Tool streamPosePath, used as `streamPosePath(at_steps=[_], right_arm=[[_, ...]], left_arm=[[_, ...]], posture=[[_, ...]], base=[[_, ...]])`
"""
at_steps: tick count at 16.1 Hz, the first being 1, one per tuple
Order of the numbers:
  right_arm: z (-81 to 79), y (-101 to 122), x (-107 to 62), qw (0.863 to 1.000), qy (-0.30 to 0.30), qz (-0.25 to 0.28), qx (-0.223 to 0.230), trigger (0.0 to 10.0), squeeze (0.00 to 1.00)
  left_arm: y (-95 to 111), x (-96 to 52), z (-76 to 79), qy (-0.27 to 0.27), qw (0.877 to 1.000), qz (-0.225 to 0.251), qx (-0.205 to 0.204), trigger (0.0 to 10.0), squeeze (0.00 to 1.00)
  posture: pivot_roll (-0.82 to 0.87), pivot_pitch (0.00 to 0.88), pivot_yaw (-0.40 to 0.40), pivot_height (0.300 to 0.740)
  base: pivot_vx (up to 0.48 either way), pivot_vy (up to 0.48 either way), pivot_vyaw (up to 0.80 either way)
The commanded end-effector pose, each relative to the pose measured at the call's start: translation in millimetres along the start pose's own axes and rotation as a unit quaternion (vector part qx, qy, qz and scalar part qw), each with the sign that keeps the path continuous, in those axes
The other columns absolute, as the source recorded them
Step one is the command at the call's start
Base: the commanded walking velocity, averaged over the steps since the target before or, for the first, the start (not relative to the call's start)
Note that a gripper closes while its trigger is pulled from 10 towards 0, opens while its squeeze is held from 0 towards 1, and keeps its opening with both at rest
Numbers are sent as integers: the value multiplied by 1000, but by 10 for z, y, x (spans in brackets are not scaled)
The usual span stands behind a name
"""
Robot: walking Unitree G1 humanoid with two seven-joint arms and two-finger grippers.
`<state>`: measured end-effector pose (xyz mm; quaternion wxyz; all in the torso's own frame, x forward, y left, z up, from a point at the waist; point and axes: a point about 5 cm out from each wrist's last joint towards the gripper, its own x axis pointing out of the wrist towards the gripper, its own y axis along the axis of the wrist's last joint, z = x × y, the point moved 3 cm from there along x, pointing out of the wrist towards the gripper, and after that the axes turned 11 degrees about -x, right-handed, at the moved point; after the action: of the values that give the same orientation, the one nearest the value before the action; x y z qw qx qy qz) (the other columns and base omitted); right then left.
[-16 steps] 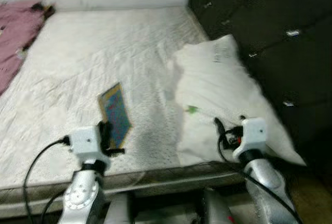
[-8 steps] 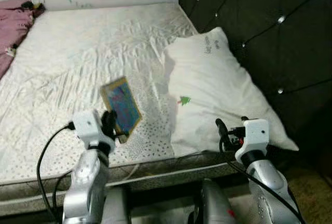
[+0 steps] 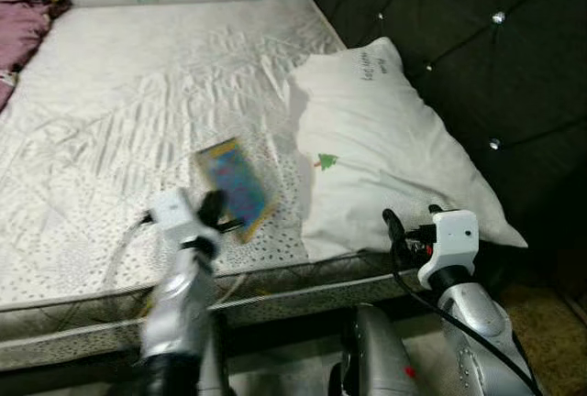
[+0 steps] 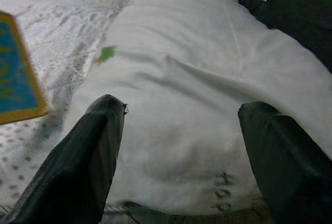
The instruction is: Clean up the room
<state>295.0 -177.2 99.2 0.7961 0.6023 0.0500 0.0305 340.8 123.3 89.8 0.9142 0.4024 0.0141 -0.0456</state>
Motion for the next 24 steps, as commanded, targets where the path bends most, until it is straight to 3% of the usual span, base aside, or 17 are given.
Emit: streamPosePath(at_steps=[1,3,5,7,13,17,18,19,22,24], right_arm=[[89,30,-22,1000,-7,2,-11,10000,0],[173,27,-50,1000,-12,-1,-21,10000,0],[214,57,-61,1000,-14,1,-26,10000,0],[271,91,-92,999,-15,4,-43,10000,0],[381,108,-120,998,-21,1,-60,10000,0],[341,113,-135,998,-20,3,-62,10000,0],[342,124,-148,998,-19,4,-65,10000,0],[348,126,-152,998,-19,4,-66,10000,0],[362,158,-130,997,-21,9,-70,10000,0],[389,195,-127,997,-25,14,-74,10000,0]], left_arm=[[56,48,119,-29,999,19,-13,10000,0],[22,142,136,-42,998,16,-41,10000,0],[-3,209,16,-15,996,25,-78,10000,0],[-142,226,-178,48,989,22,-136,10000,0],[-270,211,-334,107,986,25,-129,10000,0],[-98,252,-430,120,981,60,-140,10000,0],[-63,274,-469,121,979,57,-153,10000,0],[-72,299,-490,127,972,48,-194,10000,0],[-99,372,-416,120,960,30,-251,10000,0],[1,451,-315,105,952,49,-282,10000,0]], posture=[[-67,91,-17,539],[-97,93,-24,539],[-119,96,-27,539],[-159,97,-32,539],[-178,93,-39,539],[-185,91,-32,539],[-190,90,-30,539],[-195,89,-31,539],[-202,90,-31,539],[-224,91,-25,539]], base=[[0,0,0],[0,0,0],[0,0,0],[0,0,0],[0,0,0],[0,0,0],[0,0,0],[0,0,0],[0,0,0],[0,0,0]])
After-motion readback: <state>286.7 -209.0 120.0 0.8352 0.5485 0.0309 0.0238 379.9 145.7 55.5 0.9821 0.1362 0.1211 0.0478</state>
